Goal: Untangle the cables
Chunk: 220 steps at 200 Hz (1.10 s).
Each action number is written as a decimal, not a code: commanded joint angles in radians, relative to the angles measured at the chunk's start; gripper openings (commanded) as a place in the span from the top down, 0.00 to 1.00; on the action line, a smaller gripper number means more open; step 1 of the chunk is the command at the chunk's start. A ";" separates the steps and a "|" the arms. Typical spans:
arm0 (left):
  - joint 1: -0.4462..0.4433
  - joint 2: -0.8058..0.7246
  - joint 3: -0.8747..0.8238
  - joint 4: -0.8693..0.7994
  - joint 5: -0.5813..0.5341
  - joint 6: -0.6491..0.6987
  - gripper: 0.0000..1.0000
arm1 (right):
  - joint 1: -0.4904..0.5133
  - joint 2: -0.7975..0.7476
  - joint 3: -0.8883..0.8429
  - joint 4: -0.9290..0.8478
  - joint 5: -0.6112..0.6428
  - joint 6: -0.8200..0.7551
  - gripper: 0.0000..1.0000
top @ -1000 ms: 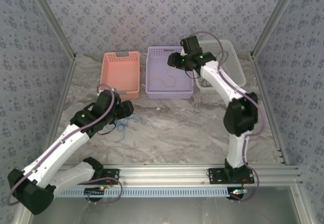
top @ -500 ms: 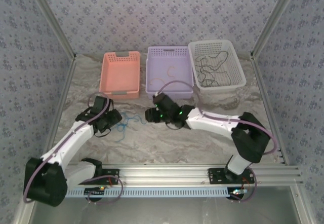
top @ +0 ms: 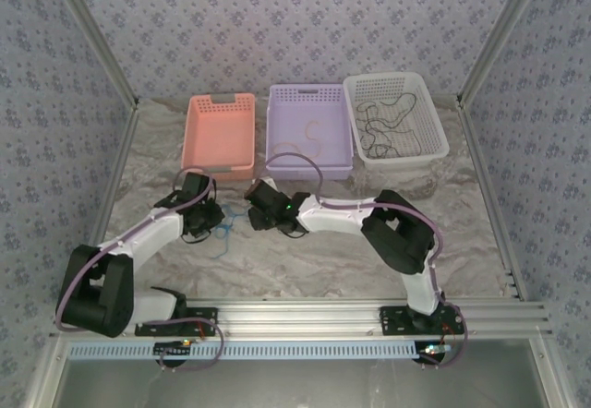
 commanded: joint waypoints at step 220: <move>-0.085 -0.348 0.144 0.148 0.309 -0.059 1.00 | -0.067 -0.649 -0.464 0.329 -0.084 0.535 0.45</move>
